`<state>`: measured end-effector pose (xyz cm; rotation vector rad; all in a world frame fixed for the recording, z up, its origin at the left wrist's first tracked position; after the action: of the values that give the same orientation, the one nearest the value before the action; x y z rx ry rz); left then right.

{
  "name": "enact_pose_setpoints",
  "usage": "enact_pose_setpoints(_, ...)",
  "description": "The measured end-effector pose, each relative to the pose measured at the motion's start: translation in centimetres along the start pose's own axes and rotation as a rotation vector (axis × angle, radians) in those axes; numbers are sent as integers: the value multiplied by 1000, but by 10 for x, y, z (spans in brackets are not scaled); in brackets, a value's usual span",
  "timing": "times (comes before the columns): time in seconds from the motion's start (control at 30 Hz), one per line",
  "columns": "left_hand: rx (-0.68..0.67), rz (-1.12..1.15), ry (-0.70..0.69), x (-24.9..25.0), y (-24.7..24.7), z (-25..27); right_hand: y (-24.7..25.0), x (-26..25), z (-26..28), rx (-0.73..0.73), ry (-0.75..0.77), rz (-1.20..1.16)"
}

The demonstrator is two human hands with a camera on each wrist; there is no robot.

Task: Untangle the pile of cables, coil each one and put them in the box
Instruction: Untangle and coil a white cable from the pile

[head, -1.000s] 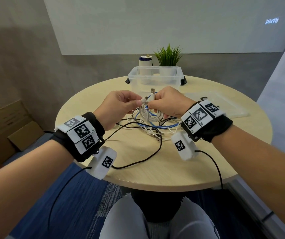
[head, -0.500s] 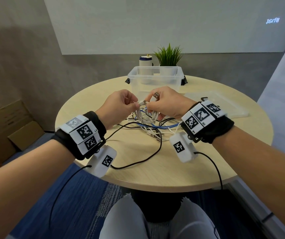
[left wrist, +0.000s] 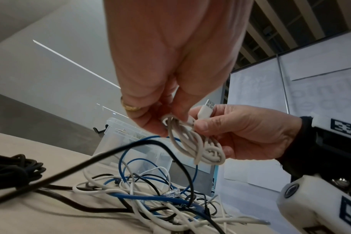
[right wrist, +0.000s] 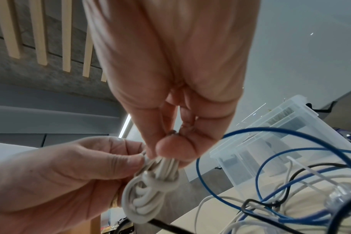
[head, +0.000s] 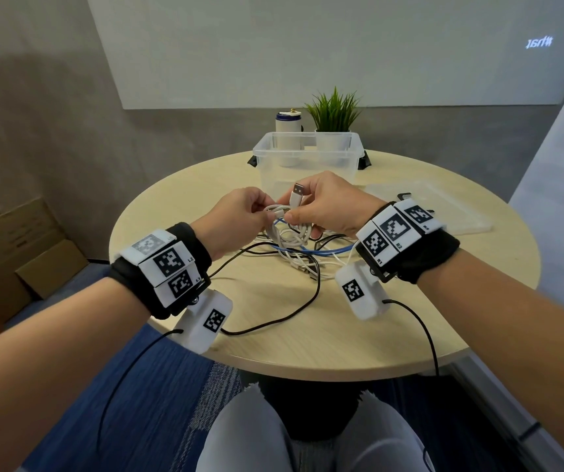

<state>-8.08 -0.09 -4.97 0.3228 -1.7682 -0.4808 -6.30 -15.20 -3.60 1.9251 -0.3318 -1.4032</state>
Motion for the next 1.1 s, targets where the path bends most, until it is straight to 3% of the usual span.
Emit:
enact_pose_setpoints(0.23, 21, -55, -37, 2, 0, -1, 0, -1, -1, 10, -5, -21)
enact_pose_setpoints(0.43, -52, -318, -152, 12, 6, 0, -3, 3, 2, -29, -26, -14)
enact_pose_setpoints(0.73, -82, -416, -141, 5, 2, 1, -6, 6, 3, -124, -53, -57)
enact_pose_setpoints(0.87, -88, -300, -100, 2, 2, 0, -4, 7, 4, -116, -67, -71)
enact_pose_setpoints(1.1, -174, 177, 81, 0, 2, 1, -4, 4, 0, -117, -55, 12)
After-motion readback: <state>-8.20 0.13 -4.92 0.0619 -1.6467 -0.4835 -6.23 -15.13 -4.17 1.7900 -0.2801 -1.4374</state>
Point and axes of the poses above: each hand's wrist, its own z-axis away from the middle knuckle, its own y-axis out of the back of the hand, x = y × z, the point moved 3 cm from there along -z, towards the middle knuckle, and after that the axes turned 6 degrees about z, right-handed, at the moved point
